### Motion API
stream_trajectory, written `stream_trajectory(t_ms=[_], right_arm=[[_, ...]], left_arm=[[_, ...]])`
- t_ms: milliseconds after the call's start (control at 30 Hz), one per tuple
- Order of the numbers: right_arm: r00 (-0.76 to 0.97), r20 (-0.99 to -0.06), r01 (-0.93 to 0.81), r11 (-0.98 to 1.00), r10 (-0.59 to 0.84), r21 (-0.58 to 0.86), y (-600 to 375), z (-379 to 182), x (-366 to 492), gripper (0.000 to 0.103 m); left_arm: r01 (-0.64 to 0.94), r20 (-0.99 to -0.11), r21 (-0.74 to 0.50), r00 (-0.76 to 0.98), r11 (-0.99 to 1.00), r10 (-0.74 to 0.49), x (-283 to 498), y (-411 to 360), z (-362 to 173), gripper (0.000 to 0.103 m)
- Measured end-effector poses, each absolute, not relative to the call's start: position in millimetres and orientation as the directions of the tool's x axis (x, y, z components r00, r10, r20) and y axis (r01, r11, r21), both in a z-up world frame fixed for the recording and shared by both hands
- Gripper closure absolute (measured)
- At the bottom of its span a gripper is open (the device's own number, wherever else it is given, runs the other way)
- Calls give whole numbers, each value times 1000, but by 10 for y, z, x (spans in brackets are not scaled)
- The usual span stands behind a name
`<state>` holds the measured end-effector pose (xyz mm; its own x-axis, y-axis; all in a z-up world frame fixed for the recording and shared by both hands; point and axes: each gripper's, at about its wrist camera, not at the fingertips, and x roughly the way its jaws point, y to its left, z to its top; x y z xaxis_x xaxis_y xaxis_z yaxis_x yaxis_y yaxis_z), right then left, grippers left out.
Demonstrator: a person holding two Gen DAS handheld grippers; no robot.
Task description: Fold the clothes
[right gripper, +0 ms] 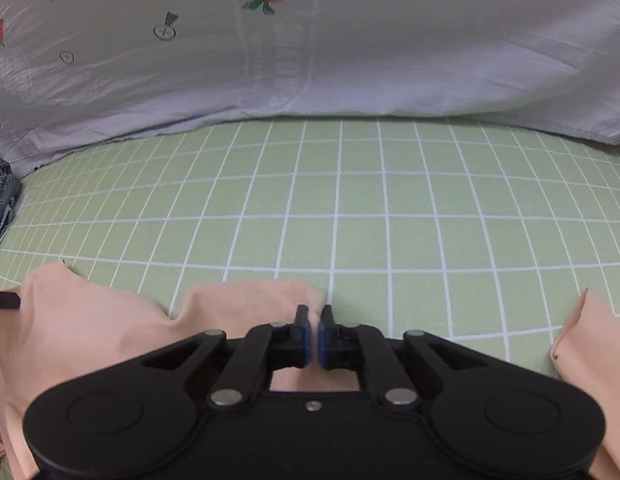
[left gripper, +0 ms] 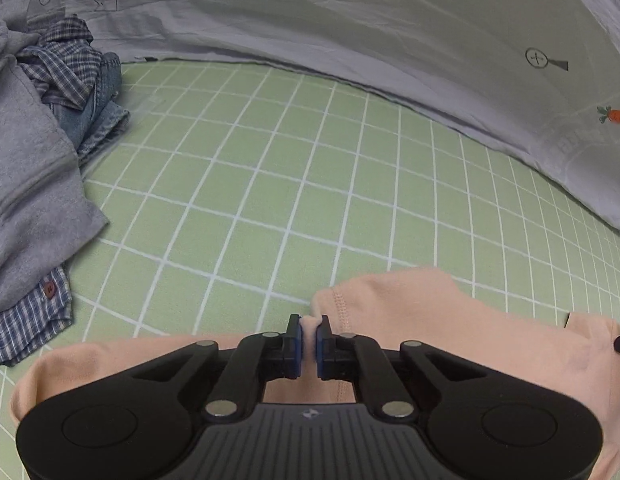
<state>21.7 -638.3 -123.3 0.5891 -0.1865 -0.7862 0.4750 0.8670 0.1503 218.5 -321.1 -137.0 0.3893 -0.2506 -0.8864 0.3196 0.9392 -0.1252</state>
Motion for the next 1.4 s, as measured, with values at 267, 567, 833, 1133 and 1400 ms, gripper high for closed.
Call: stream_trajectory(t_ms=[267, 567, 833, 1133, 1400], right_arm=[[653, -635, 625, 768, -412, 144, -6803, -734, 443, 66], [573, -727, 669, 728, -378, 149, -6368, -811, -512, 27], [511, -803, 697, 694, -308, 178, -5754, -1070, -1367, 12], [563, -806, 605, 756, -184, 250, -5480, -1136, -1518, 20], [652, -754, 480, 811, -75, 334, -5467, -932, -1589, 94]], left_arm=[[277, -751, -140, 596, 951, -284, 2564, -3558, -832, 77], [256, -824, -195, 481, 947, -300, 1764, -3309, -840, 33], [306, -884, -234, 328, 923, -333, 664, -3227, -1040, 28], [376, -885, -277, 258, 884, -387, 103, -3373, -1204, 42], [364, -847, -346, 275, 865, -455, -59, -3167, -1108, 102]])
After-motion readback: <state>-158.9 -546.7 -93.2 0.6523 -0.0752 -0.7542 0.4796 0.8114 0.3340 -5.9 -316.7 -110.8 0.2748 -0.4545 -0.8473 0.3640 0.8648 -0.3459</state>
